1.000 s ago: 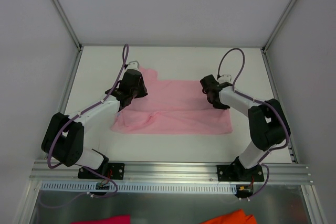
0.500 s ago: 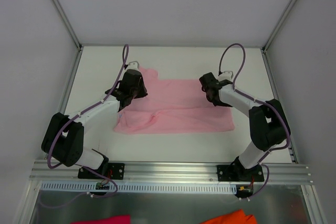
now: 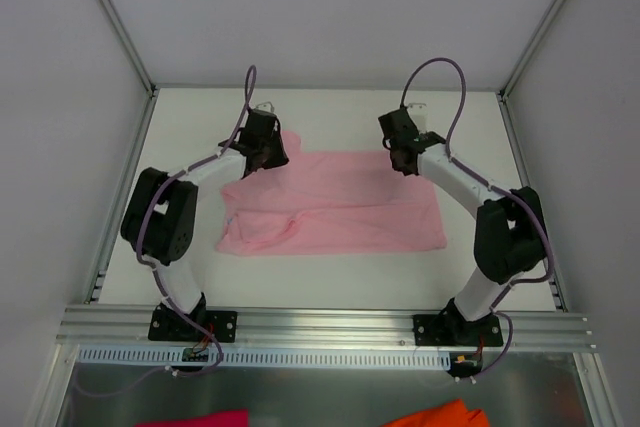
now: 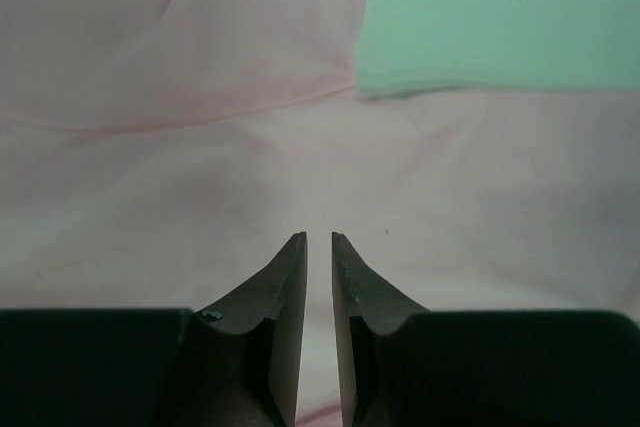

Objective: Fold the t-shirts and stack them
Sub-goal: Grap the side of the flattened tshirt furthest away from the robot with both arms

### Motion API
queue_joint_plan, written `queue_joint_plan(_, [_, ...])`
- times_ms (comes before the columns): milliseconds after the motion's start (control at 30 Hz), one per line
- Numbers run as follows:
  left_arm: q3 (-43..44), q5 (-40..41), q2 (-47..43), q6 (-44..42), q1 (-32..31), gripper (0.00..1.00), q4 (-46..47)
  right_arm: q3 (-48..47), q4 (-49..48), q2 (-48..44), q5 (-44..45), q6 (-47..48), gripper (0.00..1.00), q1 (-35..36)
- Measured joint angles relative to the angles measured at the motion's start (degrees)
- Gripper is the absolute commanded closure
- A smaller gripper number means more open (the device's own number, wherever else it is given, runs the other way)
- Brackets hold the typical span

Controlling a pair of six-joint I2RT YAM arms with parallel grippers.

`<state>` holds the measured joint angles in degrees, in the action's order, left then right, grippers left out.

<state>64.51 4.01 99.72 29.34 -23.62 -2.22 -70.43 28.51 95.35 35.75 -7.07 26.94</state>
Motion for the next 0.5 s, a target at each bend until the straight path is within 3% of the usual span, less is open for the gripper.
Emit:
queue_joint_plan(167, [16.26,-6.64,13.55,1.42,6.23,0.76,-3.58,-10.75,-3.78,6.32,-13.09,3.02,0.54,-5.14])
queue_joint_plan(267, [22.73,-7.87,17.46,1.66,8.92,0.67,-5.31,-12.41,-4.76,8.11,-20.65,4.00,0.31,-9.29])
queue_joint_plan(300, [24.55,-8.68,18.36,1.81,9.57,0.61,-6.16,-12.44,-5.11,8.41,-22.75,4.28,0.18,-10.51])
queue_joint_plan(333, [26.05,-9.53,19.17,1.84,9.99,0.60,-6.43,-12.44,-5.25,8.63,-24.50,4.31,0.13,-11.54])
queue_joint_plan(500, [34.86,-12.59,24.65,2.67,11.76,0.55,-8.33,-12.44,-6.78,9.31,-30.32,5.40,0.10,-14.58])
